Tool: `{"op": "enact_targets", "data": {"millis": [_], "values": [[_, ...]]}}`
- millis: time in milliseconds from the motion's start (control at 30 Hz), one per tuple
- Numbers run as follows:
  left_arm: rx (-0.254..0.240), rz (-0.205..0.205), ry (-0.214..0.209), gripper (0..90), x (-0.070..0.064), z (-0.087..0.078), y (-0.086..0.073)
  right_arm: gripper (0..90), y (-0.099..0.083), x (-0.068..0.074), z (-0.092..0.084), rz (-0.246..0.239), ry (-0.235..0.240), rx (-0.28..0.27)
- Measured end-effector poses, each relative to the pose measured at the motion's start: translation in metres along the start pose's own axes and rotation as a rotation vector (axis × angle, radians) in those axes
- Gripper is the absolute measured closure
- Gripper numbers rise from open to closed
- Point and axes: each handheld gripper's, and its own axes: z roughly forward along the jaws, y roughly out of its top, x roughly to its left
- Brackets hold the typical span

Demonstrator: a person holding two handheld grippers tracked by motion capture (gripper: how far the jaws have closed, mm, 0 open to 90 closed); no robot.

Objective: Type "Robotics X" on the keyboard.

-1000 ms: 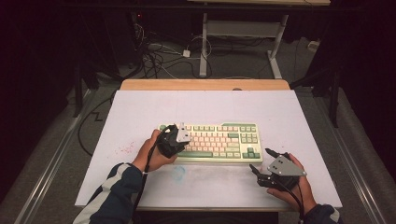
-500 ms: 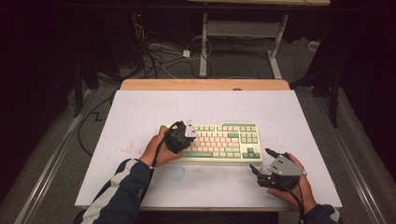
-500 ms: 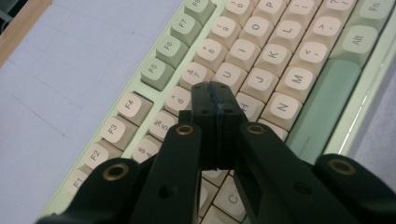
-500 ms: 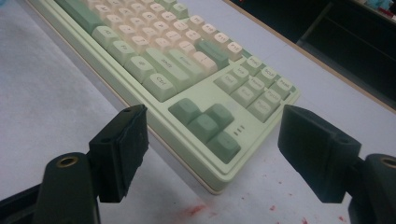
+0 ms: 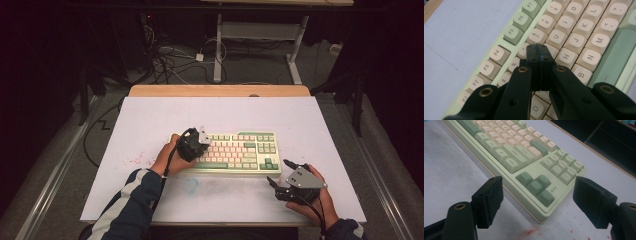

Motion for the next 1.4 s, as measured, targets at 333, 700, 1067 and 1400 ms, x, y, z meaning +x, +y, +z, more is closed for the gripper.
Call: {"op": "enact_targets", "data": {"millis": [333,700,1067,1400], "values": [[-0.008,0.005,-0.005,86.0,-0.002,-0.002,0.001,25.2,0.0,0.0,0.001,-0.001,0.004,0.01],[-0.047,0.003,-0.007,84.7,0.0,-0.012,0.007,25.2,0.0,0.0,0.001,-0.002,0.003,0.011],[-0.133,0.022,-0.017,63.0,-0.003,-0.03,0.013,25.2,0.0,-0.001,0.0,-0.004,0.003,0.007],[-0.209,0.056,0.01,25.1,0.0,-0.052,0.003,25.2,0.0,0.0,0.0,-0.004,0.005,0.006]]}}
